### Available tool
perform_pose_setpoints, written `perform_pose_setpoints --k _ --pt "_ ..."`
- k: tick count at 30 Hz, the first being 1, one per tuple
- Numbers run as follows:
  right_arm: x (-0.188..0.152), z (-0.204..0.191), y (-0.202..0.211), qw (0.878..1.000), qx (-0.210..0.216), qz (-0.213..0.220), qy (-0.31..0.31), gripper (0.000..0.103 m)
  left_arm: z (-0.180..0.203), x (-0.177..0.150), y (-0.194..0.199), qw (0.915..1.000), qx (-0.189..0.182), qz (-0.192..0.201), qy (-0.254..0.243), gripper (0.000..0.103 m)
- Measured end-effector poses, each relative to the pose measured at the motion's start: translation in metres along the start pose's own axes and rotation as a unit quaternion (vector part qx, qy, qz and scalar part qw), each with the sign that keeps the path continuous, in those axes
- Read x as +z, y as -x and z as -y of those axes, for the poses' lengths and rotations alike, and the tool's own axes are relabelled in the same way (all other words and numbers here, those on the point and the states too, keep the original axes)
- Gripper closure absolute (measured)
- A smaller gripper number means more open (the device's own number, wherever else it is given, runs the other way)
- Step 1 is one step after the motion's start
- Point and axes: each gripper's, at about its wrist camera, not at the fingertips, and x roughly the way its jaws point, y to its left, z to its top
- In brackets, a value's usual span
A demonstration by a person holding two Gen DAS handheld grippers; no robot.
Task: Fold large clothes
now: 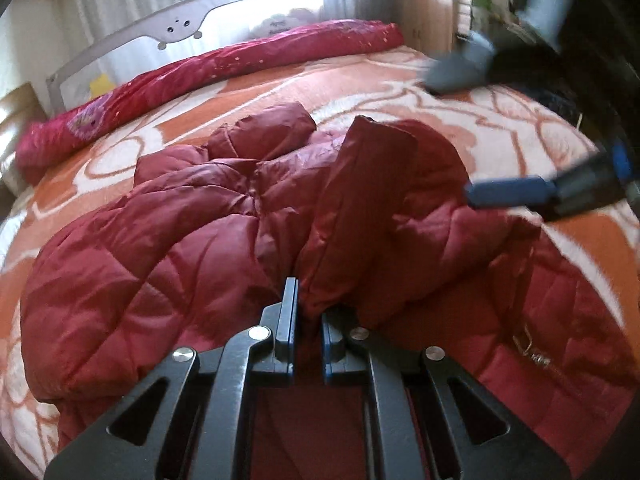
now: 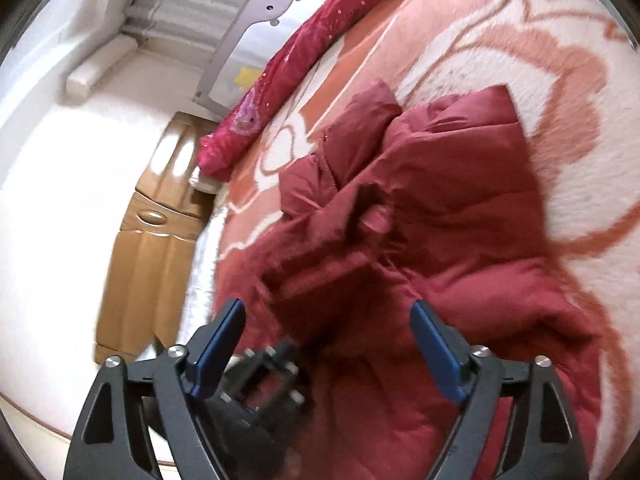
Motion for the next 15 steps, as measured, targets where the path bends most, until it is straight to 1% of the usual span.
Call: perform_pose_setpoints --k 2,6,8,9,10,11,12,14,15 --pt "0.009 0.005 -0.015 1.000 -0.001 -0.015 -0.016 0.014 0.001 0.000 -0.001 1.0000 0.000 -0.003 -0.002 0.096" --pt "0.020 0.009 -0.040 0.999 0.022 -0.037 -0.030 0.015 0.001 0.002 -0.003 0.9999 -0.001 -0.011 -0.003 0.096" --pt "0.022 0.005 -0.050 0.999 0.015 -0.039 -0.021 0.023 0.003 0.002 -0.004 0.9998 -0.001 -0.017 -0.007 0.096" --pt "0.023 0.003 -0.054 0.999 0.001 -0.040 -0.014 0.043 0.002 0.002 -0.005 0.9998 0.000 -0.020 -0.008 0.095" --pt "0.024 0.001 -0.057 0.999 -0.012 -0.043 -0.010 0.067 0.001 0.002 -0.004 0.9997 0.001 -0.025 -0.006 0.091" --pt "0.024 0.000 -0.060 0.999 -0.028 -0.047 -0.005 0.075 -0.002 0.001 -0.004 0.9995 -0.001 -0.032 -0.002 0.088" --pt "0.024 -0.001 -0.059 0.998 -0.036 -0.046 0.000 0.088 -0.006 0.001 -0.001 0.9992 -0.011 -0.037 0.008 0.086" --pt "0.023 -0.004 -0.056 0.998 -0.048 -0.039 0.013 0.091 -0.021 0.000 0.009 0.9974 -0.043 -0.044 0.037 0.085" --pt "0.022 -0.005 -0.052 0.998 -0.052 -0.031 0.017 0.092 -0.028 0.000 0.014 0.9965 -0.052 -0.045 0.048 0.085"
